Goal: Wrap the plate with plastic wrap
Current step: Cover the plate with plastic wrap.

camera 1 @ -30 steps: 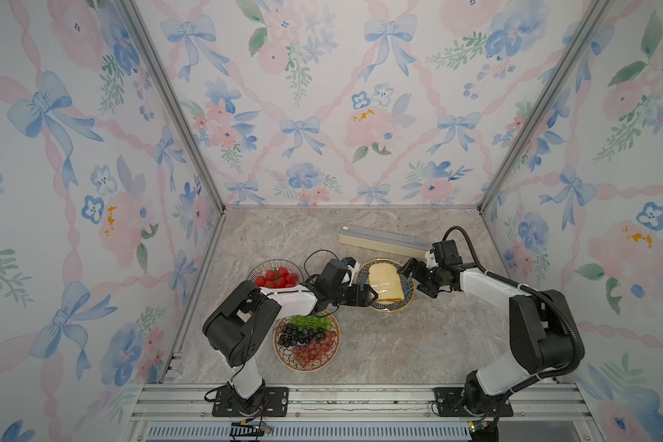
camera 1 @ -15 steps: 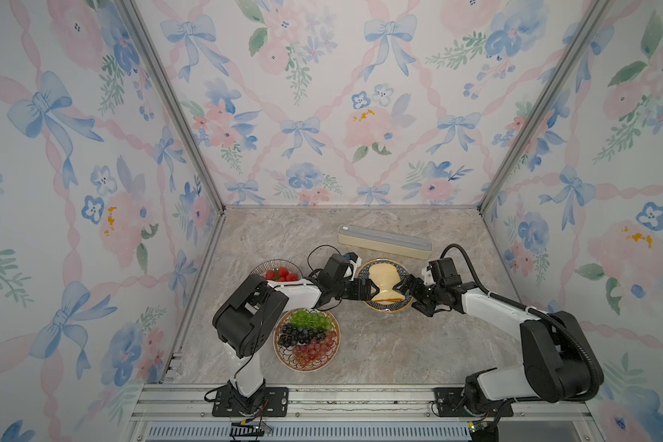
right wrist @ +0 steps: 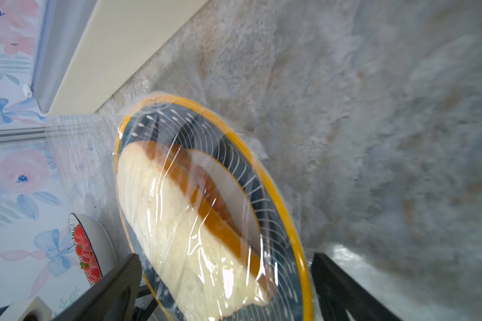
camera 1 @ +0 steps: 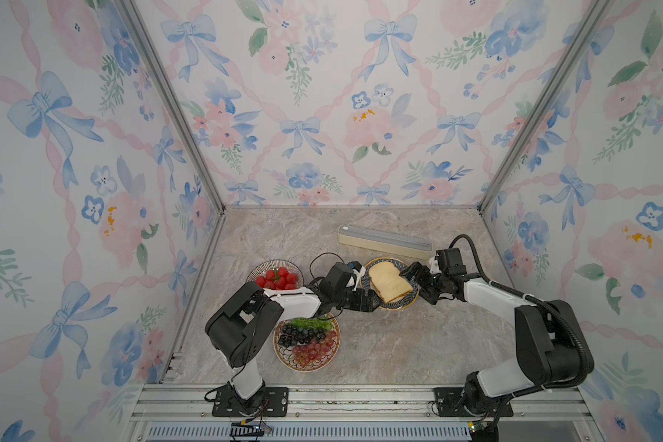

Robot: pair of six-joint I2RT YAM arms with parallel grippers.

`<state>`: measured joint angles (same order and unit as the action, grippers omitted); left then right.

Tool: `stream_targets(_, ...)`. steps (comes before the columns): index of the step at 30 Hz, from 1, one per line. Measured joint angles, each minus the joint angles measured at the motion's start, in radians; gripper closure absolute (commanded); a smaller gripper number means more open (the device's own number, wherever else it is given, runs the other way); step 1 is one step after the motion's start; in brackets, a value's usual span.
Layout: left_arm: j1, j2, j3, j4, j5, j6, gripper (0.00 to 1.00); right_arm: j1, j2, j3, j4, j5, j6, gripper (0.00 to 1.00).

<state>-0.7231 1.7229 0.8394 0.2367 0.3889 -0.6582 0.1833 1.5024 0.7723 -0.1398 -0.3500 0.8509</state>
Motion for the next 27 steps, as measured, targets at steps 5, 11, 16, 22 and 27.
stream_targets(5,0.046,-0.027,-0.002,0.000,-0.016,0.004,0.04,0.016,-0.095,-0.082,-0.008,0.009,0.005,0.03)
stream_targets(11,0.070,0.054,0.082,0.001,-0.006,0.021,0.05,0.090,-0.117,-0.152,0.005,0.010,0.068,0.03)
stream_targets(16,0.042,0.129,0.143,0.000,0.020,0.031,0.05,0.113,-0.100,-0.151,0.078,0.003,0.121,0.03)
stream_targets(22,0.003,0.135,0.152,-0.012,0.023,0.030,0.05,0.113,-0.043,-0.130,0.145,0.011,0.182,0.03)
stream_targets(27,0.001,0.135,0.152,-0.016,0.023,0.030,0.05,0.113,-0.042,-0.131,0.159,0.043,0.219,0.03)
